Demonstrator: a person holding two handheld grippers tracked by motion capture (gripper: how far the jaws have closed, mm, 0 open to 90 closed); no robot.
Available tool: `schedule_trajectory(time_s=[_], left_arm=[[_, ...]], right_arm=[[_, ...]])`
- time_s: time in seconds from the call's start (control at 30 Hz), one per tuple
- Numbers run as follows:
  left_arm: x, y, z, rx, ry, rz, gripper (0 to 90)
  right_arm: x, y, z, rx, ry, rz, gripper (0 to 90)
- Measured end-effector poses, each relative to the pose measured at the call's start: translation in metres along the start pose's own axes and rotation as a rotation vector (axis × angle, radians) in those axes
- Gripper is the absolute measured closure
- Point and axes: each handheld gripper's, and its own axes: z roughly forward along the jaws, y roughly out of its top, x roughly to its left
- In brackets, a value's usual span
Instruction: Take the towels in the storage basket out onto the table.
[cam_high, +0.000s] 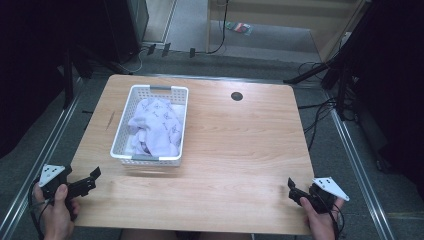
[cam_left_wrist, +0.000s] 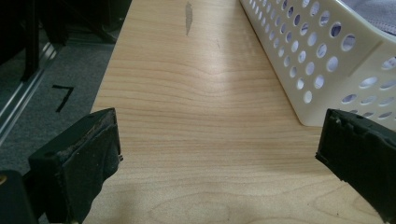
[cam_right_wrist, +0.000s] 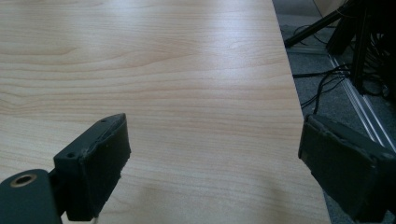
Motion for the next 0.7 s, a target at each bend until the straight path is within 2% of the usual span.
schedule_trajectory(time_s=[0.03,0.07,0.1,0.2,0.3,0.4,0.47,0.53,0.6,0.63,0.67,0.7], left_arm=[[0.000,0.000,0.000,0.000,0.000,0.000,0.0],[0.001,0.001,-0.002,-0.018,-0.027,0.003,0.0],[0.001,0.001,-0.002,-0.018,-0.027,0.003,0.0],[-0.001,0.008,-0.009,-0.041,-0.065,0.005,1.3],[-0.005,0.013,-0.012,-0.048,-0.060,-0.001,3.0],[-0.014,0.023,-0.015,-0.051,-0.056,0.011,3.6],[-0.022,0.031,-0.016,-0.056,-0.087,0.029,0.0],[-0.031,0.038,-0.016,-0.050,-0.091,0.045,0.0],[-0.044,0.046,-0.012,-0.037,-0.119,0.048,0.0],[-0.044,0.046,-0.012,-0.037,-0.119,0.048,0.0],[-0.054,0.052,-0.008,-0.030,-0.131,0.062,0.0],[-0.054,0.052,-0.008,-0.030,-0.131,0.062,0.0]], right_arm=[[0.000,0.000,0.000,0.000,0.000,0.000,8.9],[0.000,0.000,0.000,0.000,0.001,0.000,8.9],[0.000,0.000,0.000,-0.001,0.002,0.000,8.9],[0.000,0.000,0.000,-0.002,0.001,-0.001,8.9],[0.000,0.000,0.000,-0.001,0.001,-0.001,8.9],[0.000,0.000,0.000,0.000,0.002,0.000,8.9],[0.000,0.000,0.000,0.001,0.001,-0.001,8.9],[0.000,0.000,0.000,0.001,-0.001,-0.002,8.9],[0.000,0.000,0.000,0.001,0.000,-0.001,8.9],[0.000,0.000,0.000,0.001,0.000,-0.001,8.9],[0.000,0.000,0.000,0.001,-0.001,0.000,8.9],[0.000,0.000,0.000,0.001,-0.001,0.000,8.9]])
